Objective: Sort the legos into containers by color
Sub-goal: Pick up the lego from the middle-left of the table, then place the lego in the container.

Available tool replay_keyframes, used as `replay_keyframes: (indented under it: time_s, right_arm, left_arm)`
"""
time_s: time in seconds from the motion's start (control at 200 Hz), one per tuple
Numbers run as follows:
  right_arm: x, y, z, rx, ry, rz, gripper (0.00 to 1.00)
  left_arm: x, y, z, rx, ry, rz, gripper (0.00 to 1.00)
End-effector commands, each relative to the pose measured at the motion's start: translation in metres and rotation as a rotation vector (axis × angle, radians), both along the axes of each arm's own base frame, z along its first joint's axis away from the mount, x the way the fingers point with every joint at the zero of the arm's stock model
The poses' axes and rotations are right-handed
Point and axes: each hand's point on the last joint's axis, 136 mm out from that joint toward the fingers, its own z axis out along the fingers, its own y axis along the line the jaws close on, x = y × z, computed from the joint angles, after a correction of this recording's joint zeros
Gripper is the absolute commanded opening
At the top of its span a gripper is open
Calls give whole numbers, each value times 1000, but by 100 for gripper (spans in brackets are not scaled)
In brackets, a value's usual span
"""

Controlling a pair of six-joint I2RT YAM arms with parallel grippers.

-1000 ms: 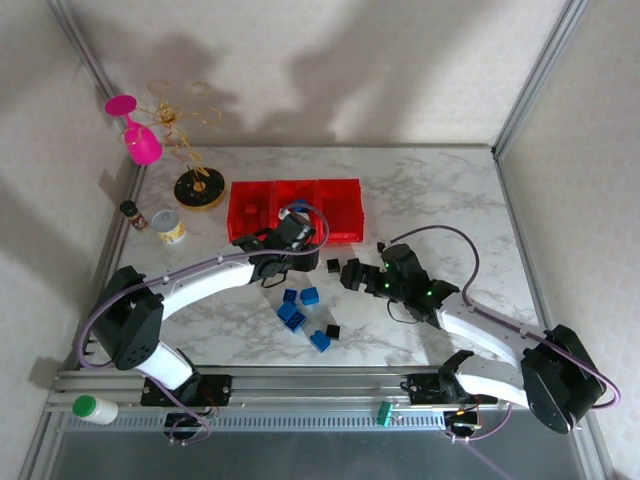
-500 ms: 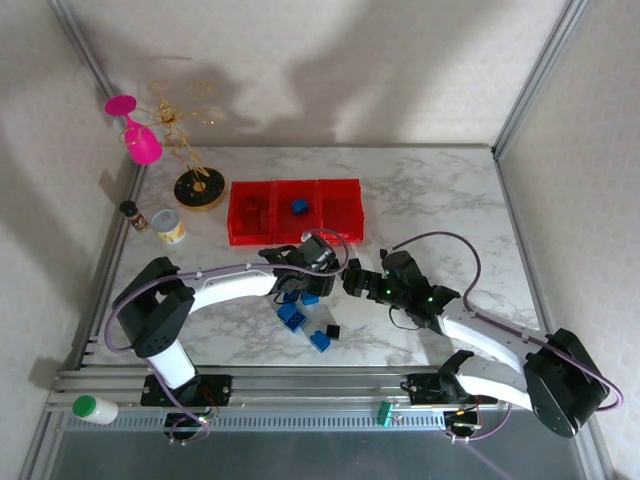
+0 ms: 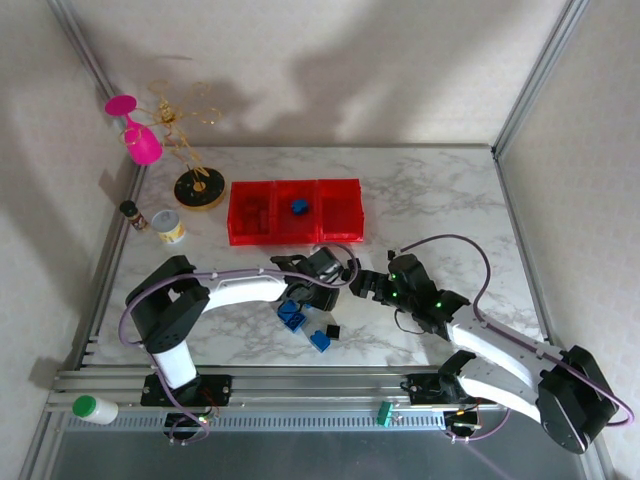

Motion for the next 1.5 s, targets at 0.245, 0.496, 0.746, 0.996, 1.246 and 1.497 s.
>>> replay_keyframes:
  time_s: [0.245, 0.496, 0.746, 0.996, 1.246, 1.497]
  right_arm:
    - [-1, -5, -5, -7, 10, -16, 99]
    - [-2, -5, -3, 1, 4, -18, 99]
    - [4, -10, 2, 7, -9, -42, 99]
    - [9, -7, 19, 25, -52, -33, 99]
    - [21, 1, 41, 59, -102, -36, 99]
    - [39, 14, 59, 97, -136, -49, 99]
  left_arm:
    - [-17, 16, -9, 91, 9, 3, 66]
    - [-13, 18, -9, 104, -12, 22, 50]
    - [-6, 13, 7, 73, -47, 27, 35]
    - [6, 12, 36, 14, -101, 59, 26]
    - [46, 27, 85, -71, -194, 158, 21]
    - [123, 53, 130, -111, -316, 308, 24]
